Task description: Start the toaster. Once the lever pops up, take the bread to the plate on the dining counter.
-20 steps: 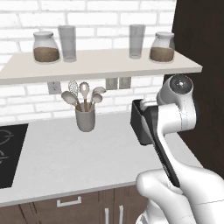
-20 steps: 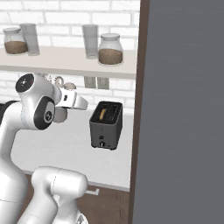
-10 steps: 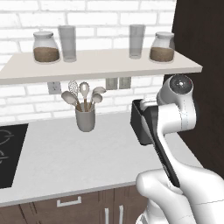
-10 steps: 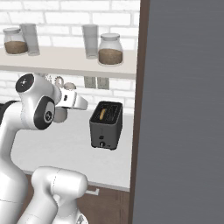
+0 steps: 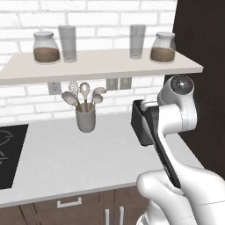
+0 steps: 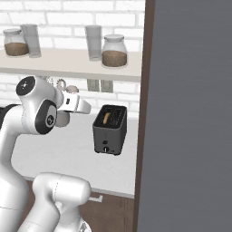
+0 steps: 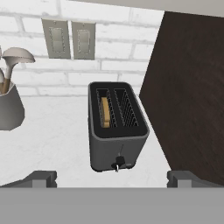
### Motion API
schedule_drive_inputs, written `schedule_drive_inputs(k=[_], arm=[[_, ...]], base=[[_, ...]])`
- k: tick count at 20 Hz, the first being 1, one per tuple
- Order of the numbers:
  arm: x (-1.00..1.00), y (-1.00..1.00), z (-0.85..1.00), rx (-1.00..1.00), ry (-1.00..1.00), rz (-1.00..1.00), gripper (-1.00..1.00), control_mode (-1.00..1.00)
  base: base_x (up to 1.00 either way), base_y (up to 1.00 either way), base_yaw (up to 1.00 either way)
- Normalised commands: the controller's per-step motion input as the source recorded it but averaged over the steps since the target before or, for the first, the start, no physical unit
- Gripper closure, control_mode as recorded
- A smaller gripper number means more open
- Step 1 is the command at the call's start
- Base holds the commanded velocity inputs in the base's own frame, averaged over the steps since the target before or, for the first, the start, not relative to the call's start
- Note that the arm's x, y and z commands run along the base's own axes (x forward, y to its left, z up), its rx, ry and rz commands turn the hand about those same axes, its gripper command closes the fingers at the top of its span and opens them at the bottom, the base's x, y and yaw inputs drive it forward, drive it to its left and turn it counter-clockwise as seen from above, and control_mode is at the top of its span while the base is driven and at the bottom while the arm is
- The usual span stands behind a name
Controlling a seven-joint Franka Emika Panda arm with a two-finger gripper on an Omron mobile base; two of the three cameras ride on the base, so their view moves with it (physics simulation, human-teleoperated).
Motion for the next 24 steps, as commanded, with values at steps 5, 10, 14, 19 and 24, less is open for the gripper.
schedule_drive_inputs(k=[5, 10, 14, 19, 24], arm=[[0.00, 0.00, 0.00, 0.00, 0.00, 0.00, -1.00, -1.00], [0.00, 0.00, 0.00, 0.00, 0.00, 0.00, -1.00, -1.00], [0.00, 0.00, 0.00, 0.00, 0.00, 0.00, -1.00, -1.00], [0.00, 0.00, 0.00, 0.00, 0.00, 0.00, -1.00, -1.00], [0.00, 0.00, 0.00, 0.00, 0.00, 0.00, -1.00, -1.00]], base=[[0.00, 0.00, 0.00], [0.00, 0.00, 0.00], [0.00, 0.00, 0.00], [0.00, 0.00, 0.00], [0.00, 0.00, 0.00]])
